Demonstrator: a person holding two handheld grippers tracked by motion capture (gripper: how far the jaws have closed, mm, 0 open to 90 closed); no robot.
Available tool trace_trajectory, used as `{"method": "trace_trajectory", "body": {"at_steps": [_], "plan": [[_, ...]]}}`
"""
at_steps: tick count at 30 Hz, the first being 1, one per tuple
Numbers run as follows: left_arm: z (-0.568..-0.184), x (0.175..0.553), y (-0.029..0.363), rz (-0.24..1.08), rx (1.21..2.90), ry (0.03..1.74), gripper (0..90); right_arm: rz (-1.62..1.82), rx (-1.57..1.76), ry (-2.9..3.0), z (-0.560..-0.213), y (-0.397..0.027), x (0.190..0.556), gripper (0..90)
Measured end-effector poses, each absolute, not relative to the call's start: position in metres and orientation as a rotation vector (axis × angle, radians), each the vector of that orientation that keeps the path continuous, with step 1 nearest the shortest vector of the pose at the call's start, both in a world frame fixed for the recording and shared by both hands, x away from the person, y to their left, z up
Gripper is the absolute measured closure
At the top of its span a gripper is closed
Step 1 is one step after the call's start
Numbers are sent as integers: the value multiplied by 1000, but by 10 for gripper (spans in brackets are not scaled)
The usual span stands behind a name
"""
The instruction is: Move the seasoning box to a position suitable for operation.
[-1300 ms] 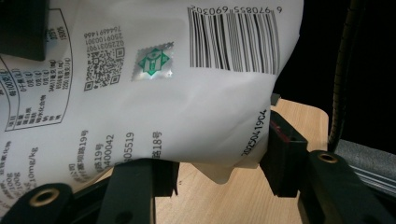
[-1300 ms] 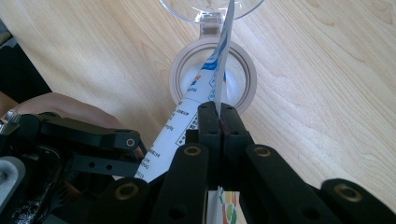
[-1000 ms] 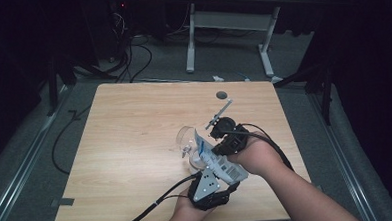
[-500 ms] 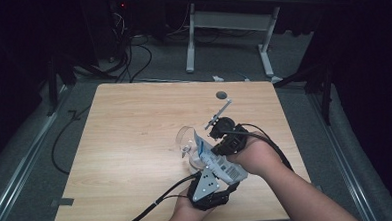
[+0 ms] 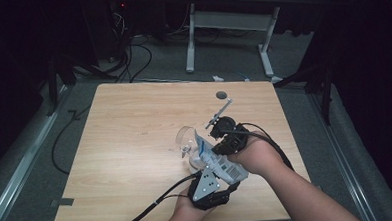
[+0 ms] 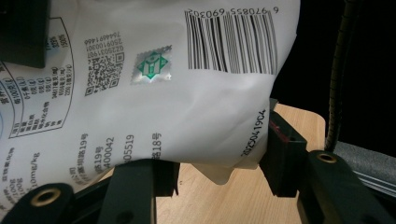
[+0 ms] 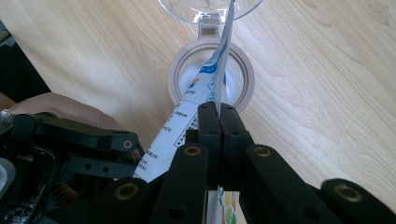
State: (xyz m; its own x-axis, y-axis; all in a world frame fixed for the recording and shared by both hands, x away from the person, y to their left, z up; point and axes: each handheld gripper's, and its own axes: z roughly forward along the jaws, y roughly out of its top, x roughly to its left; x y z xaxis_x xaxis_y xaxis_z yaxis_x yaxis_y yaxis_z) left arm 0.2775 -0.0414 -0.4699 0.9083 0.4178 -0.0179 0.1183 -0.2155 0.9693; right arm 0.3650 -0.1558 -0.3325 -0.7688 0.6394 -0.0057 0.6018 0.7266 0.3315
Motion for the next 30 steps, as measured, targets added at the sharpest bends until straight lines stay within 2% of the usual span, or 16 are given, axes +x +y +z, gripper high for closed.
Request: {"method": "trace_trajectory", "body": {"at_steps": [30], "plan": [[-468, 278, -40, 295, 1776, 406, 546, 481, 1006, 2806, -331, -154, 366, 898]]}}
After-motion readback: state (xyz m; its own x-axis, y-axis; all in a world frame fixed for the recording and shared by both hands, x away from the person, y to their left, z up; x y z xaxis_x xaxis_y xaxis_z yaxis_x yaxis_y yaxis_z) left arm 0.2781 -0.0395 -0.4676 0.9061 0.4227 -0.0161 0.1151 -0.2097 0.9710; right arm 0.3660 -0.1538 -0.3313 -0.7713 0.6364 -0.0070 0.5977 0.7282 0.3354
